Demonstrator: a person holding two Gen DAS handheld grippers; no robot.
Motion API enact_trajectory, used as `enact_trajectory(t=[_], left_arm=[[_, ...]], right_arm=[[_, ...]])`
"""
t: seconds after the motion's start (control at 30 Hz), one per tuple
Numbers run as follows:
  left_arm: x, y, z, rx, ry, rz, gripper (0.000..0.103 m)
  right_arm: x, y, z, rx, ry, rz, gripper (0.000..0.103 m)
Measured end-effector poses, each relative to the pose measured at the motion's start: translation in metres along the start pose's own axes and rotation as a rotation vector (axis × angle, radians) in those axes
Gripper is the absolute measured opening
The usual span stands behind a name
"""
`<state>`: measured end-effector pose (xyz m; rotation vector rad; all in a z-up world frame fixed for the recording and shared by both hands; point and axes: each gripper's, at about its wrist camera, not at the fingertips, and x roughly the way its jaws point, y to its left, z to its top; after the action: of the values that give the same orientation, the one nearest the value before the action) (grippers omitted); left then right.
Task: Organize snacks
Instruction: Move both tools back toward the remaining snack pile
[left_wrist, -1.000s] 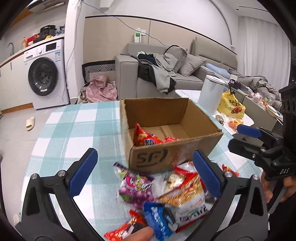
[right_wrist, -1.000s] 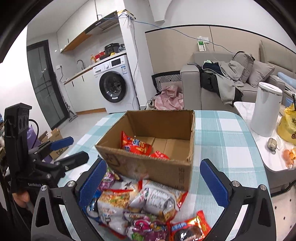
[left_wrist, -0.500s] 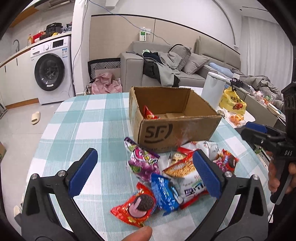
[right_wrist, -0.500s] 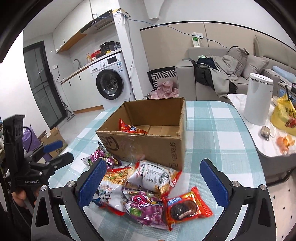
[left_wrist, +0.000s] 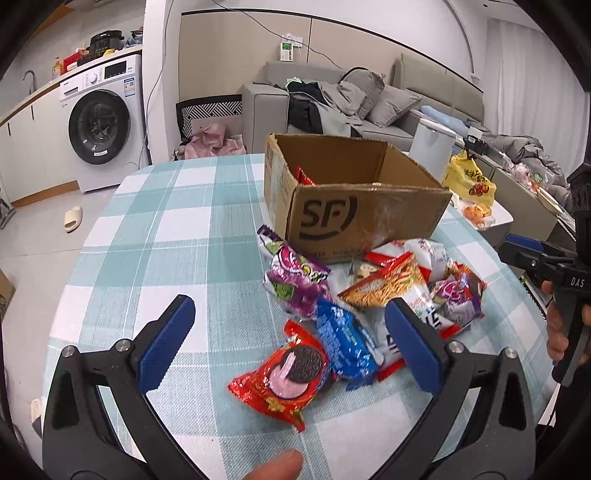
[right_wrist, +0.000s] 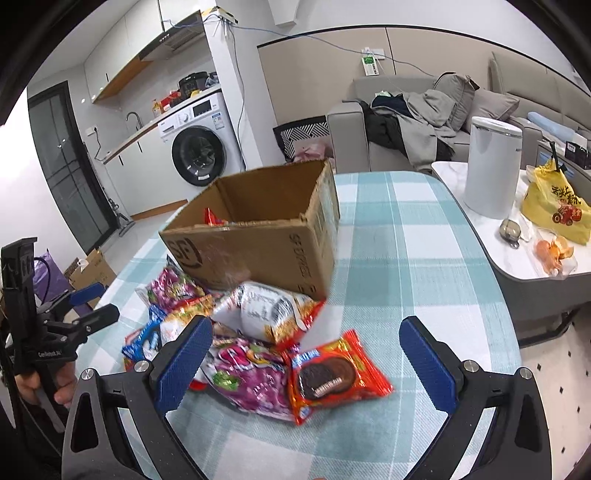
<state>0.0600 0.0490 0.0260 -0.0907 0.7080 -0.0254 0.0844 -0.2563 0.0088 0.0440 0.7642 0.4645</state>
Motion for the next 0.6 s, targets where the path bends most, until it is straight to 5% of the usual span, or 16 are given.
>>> enact_trajectory(t=[0.6], left_arm=[[0.033, -0.003, -0.019, 0.002, 0.102, -0.024, 0.102]], right_arm=[[0.018, -0.018, -0.017, -0.017, 0.094, -0.058, 0.103]])
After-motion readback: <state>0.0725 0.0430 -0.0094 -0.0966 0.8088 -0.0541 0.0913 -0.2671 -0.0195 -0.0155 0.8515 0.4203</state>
